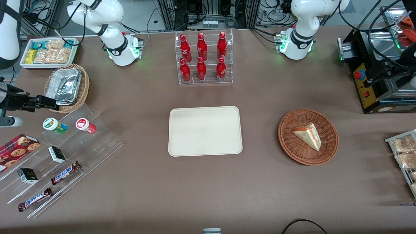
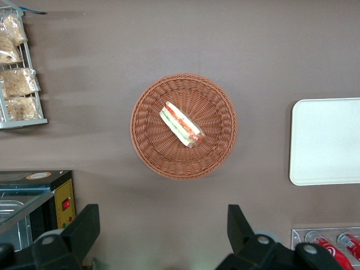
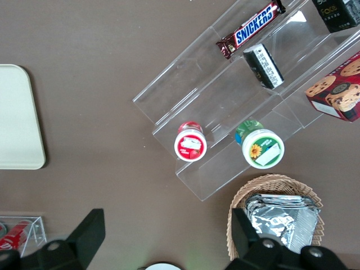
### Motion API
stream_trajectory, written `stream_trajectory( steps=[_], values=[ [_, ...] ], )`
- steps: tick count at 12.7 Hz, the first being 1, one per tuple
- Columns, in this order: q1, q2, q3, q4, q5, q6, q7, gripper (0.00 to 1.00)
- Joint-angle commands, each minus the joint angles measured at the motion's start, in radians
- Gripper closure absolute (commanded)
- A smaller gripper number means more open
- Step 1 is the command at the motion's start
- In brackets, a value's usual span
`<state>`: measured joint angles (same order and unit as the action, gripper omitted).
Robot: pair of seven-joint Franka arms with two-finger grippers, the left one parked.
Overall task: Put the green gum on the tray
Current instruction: 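Move the right gripper down toward the green-capped gum bottle on the stand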
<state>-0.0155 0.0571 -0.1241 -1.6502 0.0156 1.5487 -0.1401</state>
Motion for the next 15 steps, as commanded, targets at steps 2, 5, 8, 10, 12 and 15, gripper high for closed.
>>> stream_trajectory(
  steps=[2, 5, 8, 10, 12, 15],
  values=[
    [0.012, 0.01, -0.005, 0.032, -0.023, -0.035, 0.016, 0.0],
    [0.008, 0.01, -0.005, -0.012, -0.025, 0.01, -0.013, 0.0],
    [-0.004, 0.004, -0.014, -0.081, -0.023, 0.092, -0.171, 0.0],
    [-0.027, 0.001, -0.014, -0.126, -0.023, 0.143, -0.272, 0.0],
    [-0.078, 0.0, -0.014, -0.184, -0.016, 0.233, -0.514, 0.0],
    [-0.122, 0.004, -0.016, -0.25, -0.011, 0.35, -0.815, 0.0]
  ],
)
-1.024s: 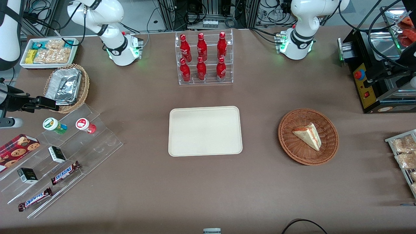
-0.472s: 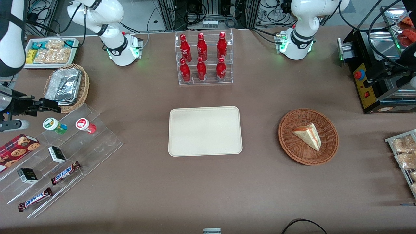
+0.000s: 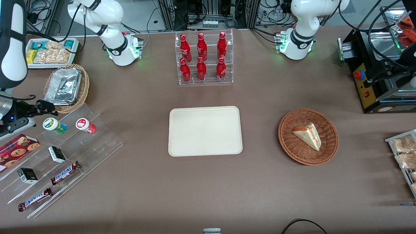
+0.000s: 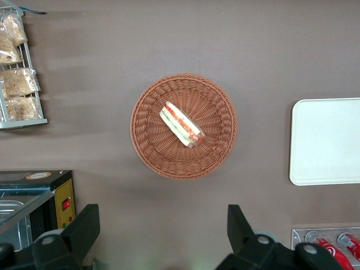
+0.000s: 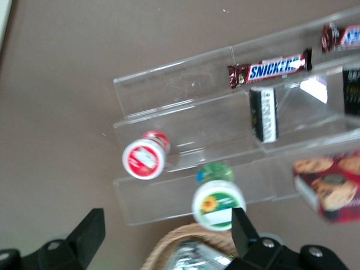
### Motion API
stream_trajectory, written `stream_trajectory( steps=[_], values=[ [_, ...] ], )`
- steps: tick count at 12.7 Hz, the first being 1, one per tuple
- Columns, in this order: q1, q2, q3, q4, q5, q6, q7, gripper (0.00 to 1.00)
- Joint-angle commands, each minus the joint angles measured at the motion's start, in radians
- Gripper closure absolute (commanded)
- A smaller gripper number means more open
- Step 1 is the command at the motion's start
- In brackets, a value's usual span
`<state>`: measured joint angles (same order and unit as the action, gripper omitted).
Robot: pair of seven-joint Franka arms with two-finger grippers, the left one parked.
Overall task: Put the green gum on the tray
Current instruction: 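Move the right gripper down toward the green-capped gum bottle on the stand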
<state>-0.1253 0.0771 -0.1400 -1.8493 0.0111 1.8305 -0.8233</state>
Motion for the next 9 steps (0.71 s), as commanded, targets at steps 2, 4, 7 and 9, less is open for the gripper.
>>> stream_trajectory(
  steps=[2, 4, 7, 9],
  values=[
    [-0.04, -0.002, 0.0, -0.073, -0.006, 0.117, -0.273, 0.0],
    [-0.06, -0.003, 0.002, -0.116, -0.006, 0.17, -0.318, 0.0],
    [-0.073, -0.008, 0.002, -0.163, -0.006, 0.225, -0.335, 0.0],
    [-0.074, -0.011, 0.002, -0.195, -0.005, 0.259, -0.335, 0.0]
  ],
)
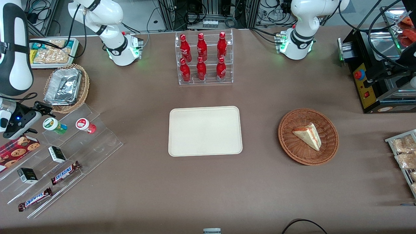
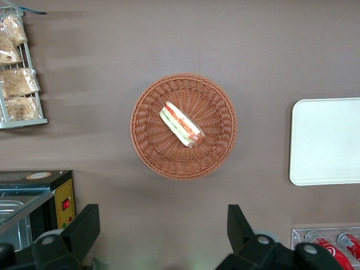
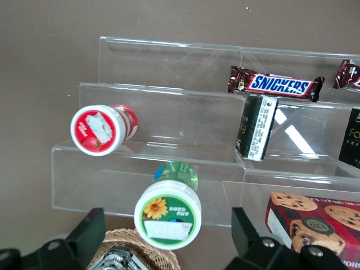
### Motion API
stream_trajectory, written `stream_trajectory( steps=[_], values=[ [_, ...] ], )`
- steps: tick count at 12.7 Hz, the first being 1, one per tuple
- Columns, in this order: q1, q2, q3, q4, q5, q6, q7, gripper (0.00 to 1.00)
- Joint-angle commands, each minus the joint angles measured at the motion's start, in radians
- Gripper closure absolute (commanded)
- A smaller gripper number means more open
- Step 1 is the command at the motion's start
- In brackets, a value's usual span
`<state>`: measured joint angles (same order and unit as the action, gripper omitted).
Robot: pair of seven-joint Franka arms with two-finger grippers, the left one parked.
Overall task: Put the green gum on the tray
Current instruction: 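Move the right gripper down toward the green-capped gum bottle on the stand, then close the right gripper on the green-capped gum bottle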
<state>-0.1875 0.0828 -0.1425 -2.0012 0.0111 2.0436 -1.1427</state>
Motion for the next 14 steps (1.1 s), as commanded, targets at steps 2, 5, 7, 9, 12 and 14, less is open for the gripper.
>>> stream_trajectory(
  steps=[2, 5, 7, 9, 12, 14],
  values=[
    [-0.021, -0.017, 0.004, -0.073, -0.007, 0.078, -0.017, 0.0],
    [-0.026, -0.018, 0.004, -0.114, -0.007, 0.125, -0.023, 0.0],
    [-0.026, -0.018, 0.004, -0.122, -0.006, 0.132, -0.025, 0.25],
    [-0.026, -0.018, 0.003, -0.12, -0.007, 0.13, -0.025, 1.0],
    [-0.023, -0.028, 0.004, -0.096, -0.007, 0.092, -0.028, 1.0],
    [-0.015, -0.028, 0.008, -0.026, -0.008, 0.006, -0.017, 1.0]
  ],
)
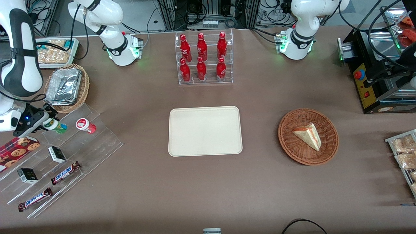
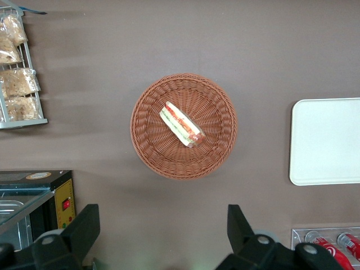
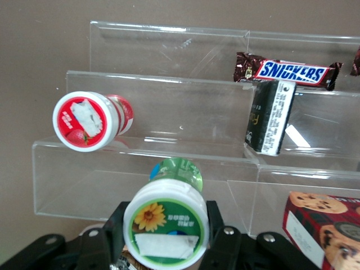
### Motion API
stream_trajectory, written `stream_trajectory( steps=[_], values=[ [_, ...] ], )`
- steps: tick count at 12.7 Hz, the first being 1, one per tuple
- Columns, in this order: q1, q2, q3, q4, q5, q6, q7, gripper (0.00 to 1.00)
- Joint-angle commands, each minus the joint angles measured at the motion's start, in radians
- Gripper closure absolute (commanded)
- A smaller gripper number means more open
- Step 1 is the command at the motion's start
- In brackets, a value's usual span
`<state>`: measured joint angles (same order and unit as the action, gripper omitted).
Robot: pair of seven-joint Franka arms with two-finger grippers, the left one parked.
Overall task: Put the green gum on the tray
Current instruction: 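Close the right gripper on the green-capped gum bottle, then lift the gum bottle and carry it over the beige tray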
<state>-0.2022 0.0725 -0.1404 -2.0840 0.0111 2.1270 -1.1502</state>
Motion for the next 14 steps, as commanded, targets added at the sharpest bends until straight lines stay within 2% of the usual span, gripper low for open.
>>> stream_trajectory(
  steps=[1, 5, 10, 14],
  values=[
    [0.003, -0.016, 0.011, 0.094, -0.007, -0.122, 0.0, 1.0],
    [0.056, -0.014, 0.035, 0.162, -0.007, -0.217, 0.139, 1.0],
    [0.248, -0.005, 0.036, 0.162, -0.002, -0.225, 0.485, 1.0],
    [0.416, 0.035, 0.036, 0.162, 0.081, -0.219, 0.734, 1.0]
  ],
)
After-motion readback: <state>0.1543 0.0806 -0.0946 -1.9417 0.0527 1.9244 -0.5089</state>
